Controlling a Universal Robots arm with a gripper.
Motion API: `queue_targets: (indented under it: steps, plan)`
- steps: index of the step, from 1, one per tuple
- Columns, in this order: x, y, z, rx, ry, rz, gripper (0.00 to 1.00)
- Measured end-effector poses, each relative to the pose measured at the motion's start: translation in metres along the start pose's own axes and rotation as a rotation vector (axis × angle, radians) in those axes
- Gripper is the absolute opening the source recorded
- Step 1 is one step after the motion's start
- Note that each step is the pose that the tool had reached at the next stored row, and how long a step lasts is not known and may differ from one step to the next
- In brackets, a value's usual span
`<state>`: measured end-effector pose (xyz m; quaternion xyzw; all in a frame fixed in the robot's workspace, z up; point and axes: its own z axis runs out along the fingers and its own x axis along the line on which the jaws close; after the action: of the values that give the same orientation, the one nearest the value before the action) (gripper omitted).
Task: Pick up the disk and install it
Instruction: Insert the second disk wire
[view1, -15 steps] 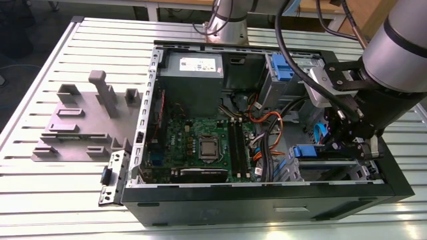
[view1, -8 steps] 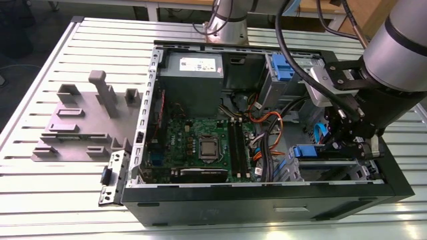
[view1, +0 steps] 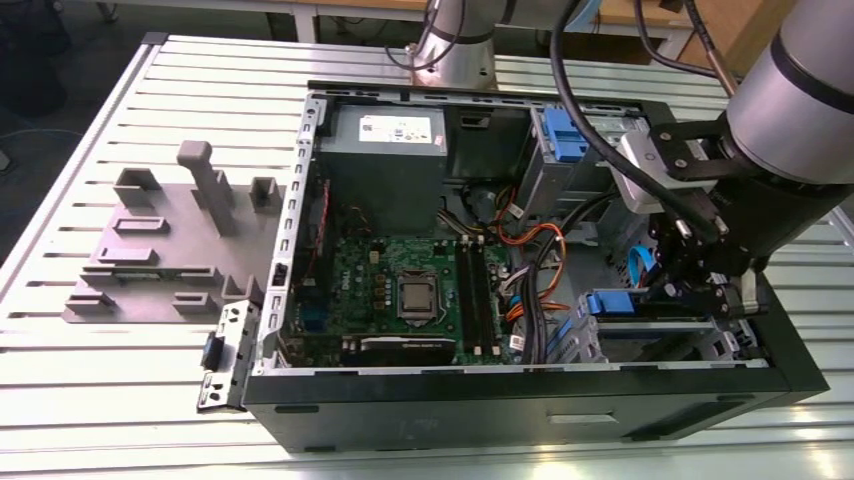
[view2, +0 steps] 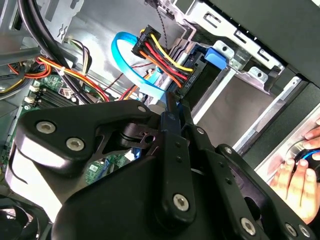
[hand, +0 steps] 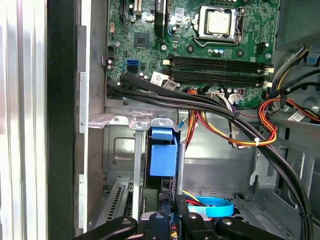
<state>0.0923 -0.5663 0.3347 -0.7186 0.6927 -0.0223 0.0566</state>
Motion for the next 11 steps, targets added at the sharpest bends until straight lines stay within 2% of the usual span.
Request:
queue_targets:
  steps: [11]
  plan:
    - [0.0022, 0.0002, 0.0013, 0.0009, -0.0027, 0.015, 0.16]
